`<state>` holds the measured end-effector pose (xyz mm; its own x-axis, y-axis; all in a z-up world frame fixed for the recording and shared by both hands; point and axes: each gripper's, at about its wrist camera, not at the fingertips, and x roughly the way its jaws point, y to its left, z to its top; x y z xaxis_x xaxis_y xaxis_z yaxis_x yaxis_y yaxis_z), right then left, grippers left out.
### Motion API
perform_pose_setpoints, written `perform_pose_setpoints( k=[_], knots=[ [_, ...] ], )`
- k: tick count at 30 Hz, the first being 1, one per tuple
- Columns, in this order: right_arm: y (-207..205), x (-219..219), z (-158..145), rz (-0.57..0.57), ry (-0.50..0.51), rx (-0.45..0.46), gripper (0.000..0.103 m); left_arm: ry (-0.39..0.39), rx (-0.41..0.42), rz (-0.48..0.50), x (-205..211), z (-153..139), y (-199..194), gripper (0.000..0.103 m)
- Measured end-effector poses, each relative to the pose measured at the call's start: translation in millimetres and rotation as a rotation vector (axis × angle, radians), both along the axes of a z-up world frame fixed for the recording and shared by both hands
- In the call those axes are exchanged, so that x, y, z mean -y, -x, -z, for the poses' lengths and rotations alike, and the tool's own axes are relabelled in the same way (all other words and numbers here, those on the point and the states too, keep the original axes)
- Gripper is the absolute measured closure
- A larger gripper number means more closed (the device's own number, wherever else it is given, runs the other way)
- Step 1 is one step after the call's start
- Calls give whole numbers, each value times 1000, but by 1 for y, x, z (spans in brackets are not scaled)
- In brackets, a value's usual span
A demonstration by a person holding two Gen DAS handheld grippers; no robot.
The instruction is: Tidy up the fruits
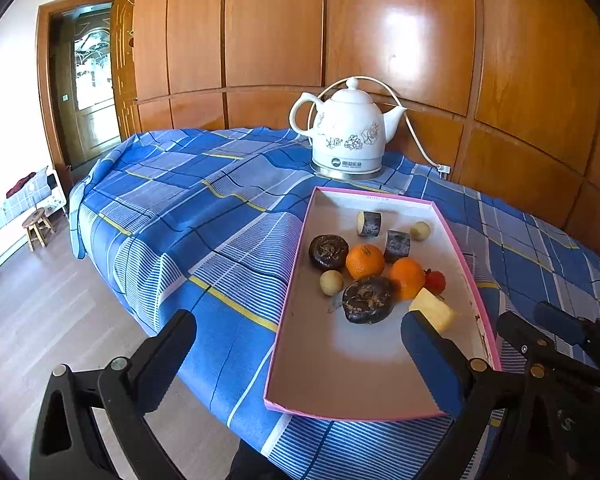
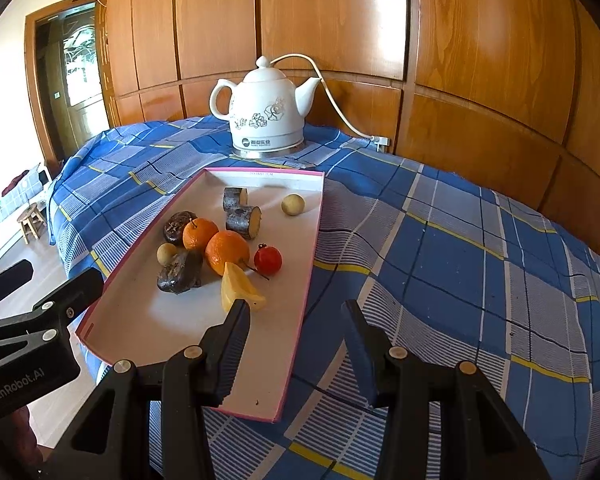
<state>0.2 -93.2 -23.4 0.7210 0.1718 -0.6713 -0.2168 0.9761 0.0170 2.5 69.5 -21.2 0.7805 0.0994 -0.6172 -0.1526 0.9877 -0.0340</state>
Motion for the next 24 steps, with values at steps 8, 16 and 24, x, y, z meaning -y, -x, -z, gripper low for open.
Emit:
perform_pose_setpoints(
  k=[8,16,24],
  knots=[
    [2,-2,0,-8,5,5,55,7,4,3,-1,0,1,0],
    [2,-2,-1,-10,8,16,55,10,5,9,0,-2,3,0],
    [3,-3,-2,-11,9,19,55,10,5,8,-1,-2,3,0]
  ],
)
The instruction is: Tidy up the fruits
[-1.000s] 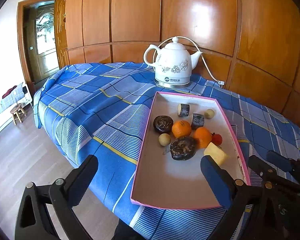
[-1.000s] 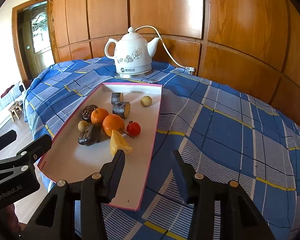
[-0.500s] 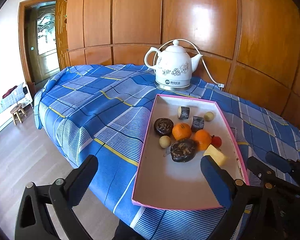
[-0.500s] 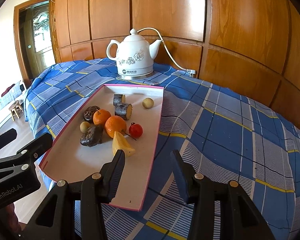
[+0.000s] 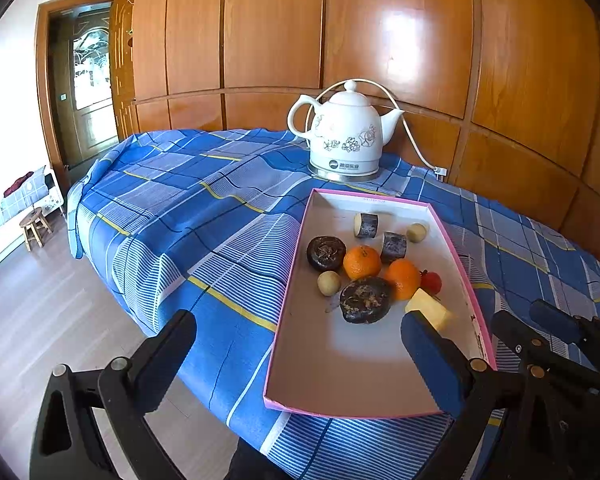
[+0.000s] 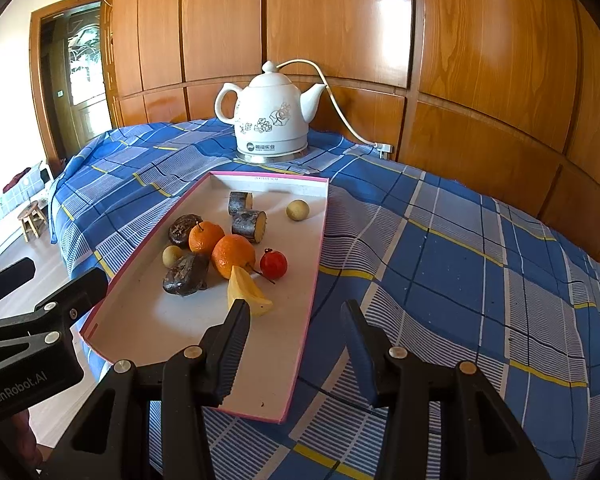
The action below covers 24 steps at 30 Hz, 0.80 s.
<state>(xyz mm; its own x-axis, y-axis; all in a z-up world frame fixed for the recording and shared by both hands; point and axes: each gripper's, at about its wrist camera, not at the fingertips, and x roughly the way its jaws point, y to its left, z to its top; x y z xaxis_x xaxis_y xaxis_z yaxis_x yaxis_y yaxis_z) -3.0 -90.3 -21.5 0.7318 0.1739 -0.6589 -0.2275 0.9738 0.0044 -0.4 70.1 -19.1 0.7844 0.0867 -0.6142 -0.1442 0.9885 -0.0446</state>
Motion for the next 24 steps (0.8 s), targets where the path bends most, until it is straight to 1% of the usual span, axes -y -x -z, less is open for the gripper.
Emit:
perform_pose_setpoints(
  k=[24],
  knots=[
    [1,-2,-2,-8,3,-1,55,3,-2,14,2,1,0,0]
  ],
)
